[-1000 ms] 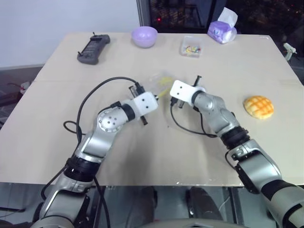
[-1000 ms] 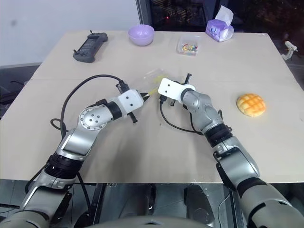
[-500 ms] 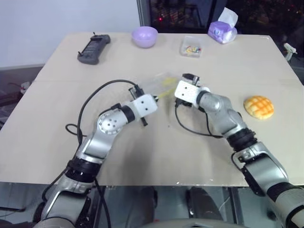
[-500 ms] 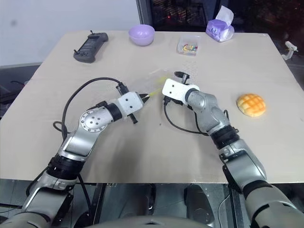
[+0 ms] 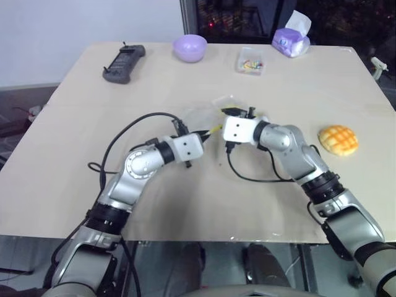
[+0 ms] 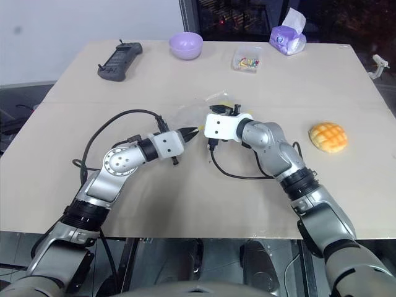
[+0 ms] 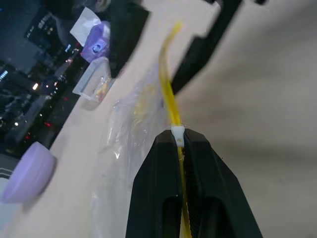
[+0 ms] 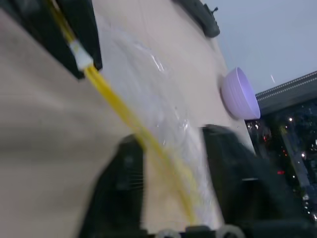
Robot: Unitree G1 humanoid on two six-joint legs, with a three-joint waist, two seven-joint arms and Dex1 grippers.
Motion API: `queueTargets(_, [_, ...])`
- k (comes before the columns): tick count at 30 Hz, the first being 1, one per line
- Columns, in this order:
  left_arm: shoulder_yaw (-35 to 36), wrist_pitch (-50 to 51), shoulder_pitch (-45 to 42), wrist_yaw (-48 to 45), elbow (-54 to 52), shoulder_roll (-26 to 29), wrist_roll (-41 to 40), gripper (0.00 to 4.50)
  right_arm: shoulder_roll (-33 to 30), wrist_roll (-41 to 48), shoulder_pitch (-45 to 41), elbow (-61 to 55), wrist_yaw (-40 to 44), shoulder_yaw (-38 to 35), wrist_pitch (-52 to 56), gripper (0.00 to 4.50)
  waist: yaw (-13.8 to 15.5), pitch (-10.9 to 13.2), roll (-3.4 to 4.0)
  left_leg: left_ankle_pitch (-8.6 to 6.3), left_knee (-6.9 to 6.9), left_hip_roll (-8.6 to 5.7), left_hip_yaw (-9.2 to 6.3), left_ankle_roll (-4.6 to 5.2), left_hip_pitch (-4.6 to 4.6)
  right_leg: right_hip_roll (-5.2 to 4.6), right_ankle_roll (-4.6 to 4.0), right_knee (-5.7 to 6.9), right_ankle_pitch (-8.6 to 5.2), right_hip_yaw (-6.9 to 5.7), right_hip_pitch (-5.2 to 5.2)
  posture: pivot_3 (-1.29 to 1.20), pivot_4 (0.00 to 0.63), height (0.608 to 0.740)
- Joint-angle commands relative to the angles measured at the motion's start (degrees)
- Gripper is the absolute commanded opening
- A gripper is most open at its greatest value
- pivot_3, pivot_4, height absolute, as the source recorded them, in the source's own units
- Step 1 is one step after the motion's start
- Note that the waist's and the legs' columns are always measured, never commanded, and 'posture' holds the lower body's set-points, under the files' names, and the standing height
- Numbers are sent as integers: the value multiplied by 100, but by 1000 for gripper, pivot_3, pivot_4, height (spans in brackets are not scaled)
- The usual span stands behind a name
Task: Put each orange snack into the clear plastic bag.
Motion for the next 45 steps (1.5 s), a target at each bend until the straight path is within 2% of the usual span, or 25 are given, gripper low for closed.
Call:
queueTargets(1, [79, -250, -119, 59, 37, 0, 28, 0, -50, -34, -46, -55, -24, -32, -119, 216, -10, 0, 0, 0, 0, 0, 1, 0, 0, 0, 0, 0, 0, 0, 0, 0, 150, 740])
queueTargets(2, [91, -272, -119, 59, 47, -2, 21, 0, -47, -44, -49, -47, -33, -28, -115, 50, -10, 0, 0, 0, 0, 0, 0, 0, 0, 0, 0, 0, 0, 0, 0, 0, 150, 740])
queueTargets(6, [133, -320, -104, 60, 71, -16, -26, 0, -2, -92, -52, -22, -60, 2, -85, 50, -9, 0, 0, 0, 0, 1, 0, 0, 1, 1, 0, 2, 0, 0, 0, 0, 150, 740])
queueTargets(9, [178, -329, -104, 81, 89, -36, -64, 1071, 28, -128, -59, 10, -70, 12, -80, 0, -6, 0, 0, 0, 0, 1, 0, 0, 0, 1, 0, 1, 0, 0, 0, 0, 150, 740])
queueTargets(10, [188, -352, -102, 126, 84, -31, -17, 1571, 35, -144, -60, 17, -68, 13, -67, 0, -7, 0, 0, 0, 0, 1, 0, 0, 0, 1, 0, 1, 0, 0, 0, 0, 150, 740])
queueTargets(13, [186, -377, -68, 236, 45, -8, 130, 2585, 39, -197, -66, 45, -66, 13, -27, 0, -6, 0, 0, 0, 0, 1, 0, 0, 0, 1, 0, 1, 0, 0, 0, 0, 150, 740])
queueTargets(38, [336, -245, 18, 467, 8, 68, 347, 2585, 113, -335, -104, 185, -118, -44, 22, 0, -8, 0, 0, 0, 0, 1, 0, -1, 0, 1, 0, 2, 0, 0, 0, 0, 150, 740])
queueTargets(41, [288, -250, 31, 457, 116, 99, 424, 1769, 116, -335, -106, 185, -123, -54, 29, 0, -7, 0, 0, 1, 0, 1, 0, -1, 0, 1, 0, 2, 0, 0, 0, 0, 150, 740])
queueTargets(44, [299, -261, 32, 465, 128, 85, 443, 350, 117, -334, -110, 182, -124, -59, 28, 0, -7, 0, 0, 1, 0, 0, 0, -1, 0, 1, 0, 2, 0, -1, 0, 0, 150, 740])
queueTargets(45, [304, -253, 30, 468, 130, 78, 452, 53, 115, -334, -112, 184, -124, -60, 25, 0, -7, 0, 0, 1, 0, 1, 0, -1, 0, 1, 0, 2, 0, 0, 0, 0, 150, 740])
